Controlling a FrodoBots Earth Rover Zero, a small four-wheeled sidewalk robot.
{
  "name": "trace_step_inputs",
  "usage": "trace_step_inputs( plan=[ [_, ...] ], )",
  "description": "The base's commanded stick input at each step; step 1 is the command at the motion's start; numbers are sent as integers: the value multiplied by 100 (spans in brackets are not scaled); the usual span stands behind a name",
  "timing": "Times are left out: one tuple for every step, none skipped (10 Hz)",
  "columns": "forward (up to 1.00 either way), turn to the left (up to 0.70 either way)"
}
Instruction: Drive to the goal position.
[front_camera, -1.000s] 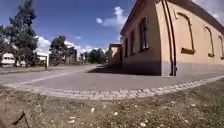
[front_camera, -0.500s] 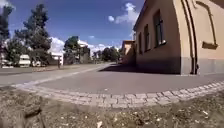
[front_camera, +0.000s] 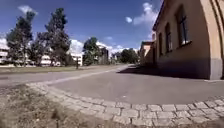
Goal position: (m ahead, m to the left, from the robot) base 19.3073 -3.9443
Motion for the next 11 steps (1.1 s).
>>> trace_step_inputs(
  plan=[
    [85,0],
    [85,0],
    [85,0],
    [85,0],
    [85,0],
    [85,0],
    [85,0],
    [85,0],
    [85,0],
    [85,0],
    [85,0]
  ],
)
